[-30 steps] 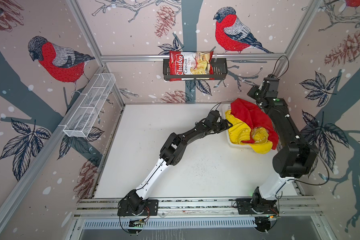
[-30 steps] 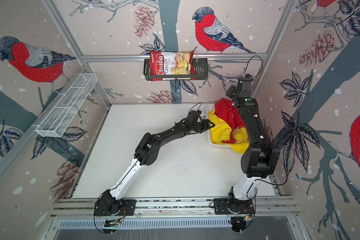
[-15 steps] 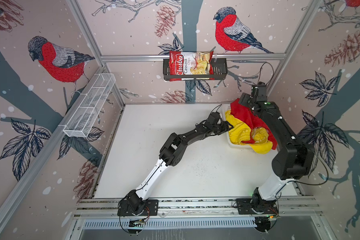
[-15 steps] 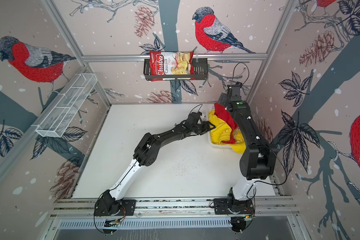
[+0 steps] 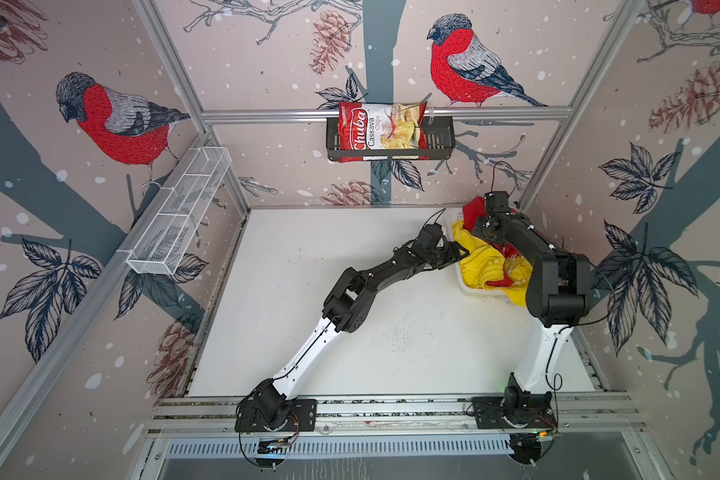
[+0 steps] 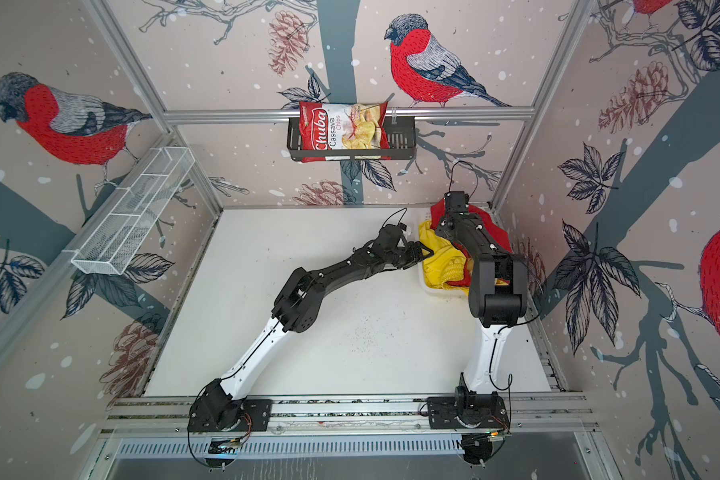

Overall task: Fold and stack the shorts
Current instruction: 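Lift the red shorts high out of the basket with the right gripper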

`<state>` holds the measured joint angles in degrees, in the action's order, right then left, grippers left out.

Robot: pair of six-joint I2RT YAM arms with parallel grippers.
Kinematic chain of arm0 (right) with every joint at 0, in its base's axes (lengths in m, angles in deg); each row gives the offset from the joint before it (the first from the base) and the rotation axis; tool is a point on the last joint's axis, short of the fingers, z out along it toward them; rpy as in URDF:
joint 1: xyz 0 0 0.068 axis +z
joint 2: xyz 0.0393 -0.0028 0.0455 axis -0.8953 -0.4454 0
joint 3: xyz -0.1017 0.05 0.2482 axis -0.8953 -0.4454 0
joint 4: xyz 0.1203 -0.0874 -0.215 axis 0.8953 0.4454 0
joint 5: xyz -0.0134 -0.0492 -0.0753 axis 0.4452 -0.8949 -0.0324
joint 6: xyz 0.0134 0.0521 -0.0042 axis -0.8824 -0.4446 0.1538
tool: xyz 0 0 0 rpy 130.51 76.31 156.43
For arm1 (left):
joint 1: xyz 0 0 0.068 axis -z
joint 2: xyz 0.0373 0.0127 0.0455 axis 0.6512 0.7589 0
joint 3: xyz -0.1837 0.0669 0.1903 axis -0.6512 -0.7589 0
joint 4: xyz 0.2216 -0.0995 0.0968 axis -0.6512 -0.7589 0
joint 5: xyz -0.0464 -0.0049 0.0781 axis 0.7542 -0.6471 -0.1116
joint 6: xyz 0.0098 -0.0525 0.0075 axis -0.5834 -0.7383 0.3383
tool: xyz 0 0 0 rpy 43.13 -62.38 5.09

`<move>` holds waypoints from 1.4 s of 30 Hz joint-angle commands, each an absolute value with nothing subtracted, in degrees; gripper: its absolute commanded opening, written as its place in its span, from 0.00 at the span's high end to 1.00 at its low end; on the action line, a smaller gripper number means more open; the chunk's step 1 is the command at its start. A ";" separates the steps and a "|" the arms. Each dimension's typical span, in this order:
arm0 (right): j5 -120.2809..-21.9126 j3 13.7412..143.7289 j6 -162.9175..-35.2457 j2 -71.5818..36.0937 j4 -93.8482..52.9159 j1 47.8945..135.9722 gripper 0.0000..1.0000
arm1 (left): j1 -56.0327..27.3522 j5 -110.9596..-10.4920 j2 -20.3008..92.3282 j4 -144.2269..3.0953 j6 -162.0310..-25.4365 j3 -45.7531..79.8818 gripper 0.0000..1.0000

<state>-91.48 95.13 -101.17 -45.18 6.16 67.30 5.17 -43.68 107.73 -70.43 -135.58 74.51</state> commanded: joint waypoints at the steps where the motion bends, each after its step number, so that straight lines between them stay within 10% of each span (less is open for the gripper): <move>1: -91.34 95.36 -103.67 -41.62 3.29 67.77 0.99 | 5.34 -42.96 107.99 -70.10 -135.14 74.97 0.34; 17: -103.06 112.18 -101.17 -17.16 0.77 74.32 1.00 | 5.86 -43.91 107.92 -68.63 -135.05 74.13 0.34; 33: -50.64 135.22 -116.56 -16.37 -29.34 76.21 0.99 | 5.71 -43.23 105.75 -70.76 -130.67 78.19 0.32; 42: -49.81 127.19 -116.99 -11.19 -30.25 82.91 0.97 | 0.77 -39.95 87.83 -61.40 -131.50 60.28 0.27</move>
